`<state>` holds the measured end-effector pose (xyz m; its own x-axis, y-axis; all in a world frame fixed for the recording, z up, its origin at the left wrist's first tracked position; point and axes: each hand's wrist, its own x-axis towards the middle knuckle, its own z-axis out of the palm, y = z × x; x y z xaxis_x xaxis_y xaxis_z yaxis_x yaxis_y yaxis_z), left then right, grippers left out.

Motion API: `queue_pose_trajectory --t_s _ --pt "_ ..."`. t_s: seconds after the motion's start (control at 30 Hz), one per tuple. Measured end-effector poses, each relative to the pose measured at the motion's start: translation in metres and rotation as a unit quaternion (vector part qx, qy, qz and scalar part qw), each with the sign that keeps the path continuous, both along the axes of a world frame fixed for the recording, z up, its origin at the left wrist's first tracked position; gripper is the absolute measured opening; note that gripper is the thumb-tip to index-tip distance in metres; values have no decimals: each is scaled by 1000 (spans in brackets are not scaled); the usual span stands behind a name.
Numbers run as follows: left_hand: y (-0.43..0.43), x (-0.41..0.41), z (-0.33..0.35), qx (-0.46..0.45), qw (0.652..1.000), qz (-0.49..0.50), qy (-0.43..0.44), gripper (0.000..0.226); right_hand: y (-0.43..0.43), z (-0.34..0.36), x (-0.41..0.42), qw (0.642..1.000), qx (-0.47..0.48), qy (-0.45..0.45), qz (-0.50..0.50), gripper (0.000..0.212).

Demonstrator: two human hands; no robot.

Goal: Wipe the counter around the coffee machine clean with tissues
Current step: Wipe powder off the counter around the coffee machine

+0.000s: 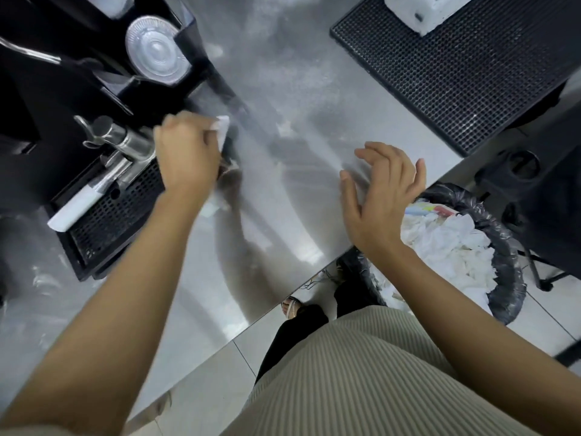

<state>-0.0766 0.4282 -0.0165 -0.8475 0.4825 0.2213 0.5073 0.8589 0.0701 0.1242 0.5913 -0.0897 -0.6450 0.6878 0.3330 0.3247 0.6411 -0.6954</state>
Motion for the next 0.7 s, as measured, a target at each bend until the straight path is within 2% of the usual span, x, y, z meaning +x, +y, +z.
queue_pose_trajectory --t_s 0.07,0.2,0.3,0.4,0.57,0.7 --pt "-2 -21 8 -58 998 34 -8 27 -10 4 -3 1000 -5 11 24 25" --pt "1 -41 8 -96 986 127 -46 23 -41 10 -8 995 -15 16 97 26" --pt "9 -47 2 -156 973 154 -71 25 -55 3 -10 992 12 15 124 25" --pt "18 -45 -2 -182 966 156 -92 22 -56 -1 -13 992 15 11 124 22" --pt "13 -16 -7 -215 966 98 -106 22 -55 -1 -13 993 20 11 119 19" --pt "3 -9 -3 -169 970 72 -160 19 -54 -2 -12 993 22 7 116 18"
